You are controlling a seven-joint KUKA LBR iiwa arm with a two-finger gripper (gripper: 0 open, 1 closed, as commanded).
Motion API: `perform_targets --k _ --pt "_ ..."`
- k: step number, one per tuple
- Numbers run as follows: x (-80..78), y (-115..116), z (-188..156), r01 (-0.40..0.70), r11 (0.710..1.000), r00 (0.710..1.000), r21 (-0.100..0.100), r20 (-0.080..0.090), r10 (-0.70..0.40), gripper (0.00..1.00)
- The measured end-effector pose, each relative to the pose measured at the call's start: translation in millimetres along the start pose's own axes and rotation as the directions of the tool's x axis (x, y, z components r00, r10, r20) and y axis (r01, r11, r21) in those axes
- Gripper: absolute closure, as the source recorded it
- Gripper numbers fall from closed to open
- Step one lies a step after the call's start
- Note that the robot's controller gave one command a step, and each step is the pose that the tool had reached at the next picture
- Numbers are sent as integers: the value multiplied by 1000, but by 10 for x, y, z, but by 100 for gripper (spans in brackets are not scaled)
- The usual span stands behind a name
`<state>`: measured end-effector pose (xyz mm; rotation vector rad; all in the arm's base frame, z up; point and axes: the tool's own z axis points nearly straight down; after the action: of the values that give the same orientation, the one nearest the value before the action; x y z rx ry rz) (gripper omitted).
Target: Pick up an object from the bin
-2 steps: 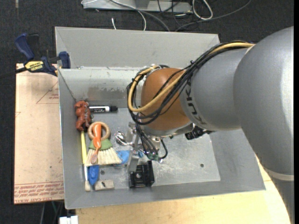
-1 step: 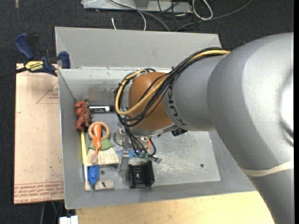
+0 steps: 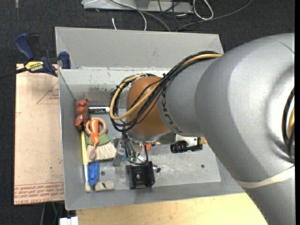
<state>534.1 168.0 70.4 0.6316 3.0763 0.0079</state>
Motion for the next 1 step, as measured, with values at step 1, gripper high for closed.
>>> perform_targets --k 1 --pt "0 0 0 -1 1000 1000 0 0 1 100"
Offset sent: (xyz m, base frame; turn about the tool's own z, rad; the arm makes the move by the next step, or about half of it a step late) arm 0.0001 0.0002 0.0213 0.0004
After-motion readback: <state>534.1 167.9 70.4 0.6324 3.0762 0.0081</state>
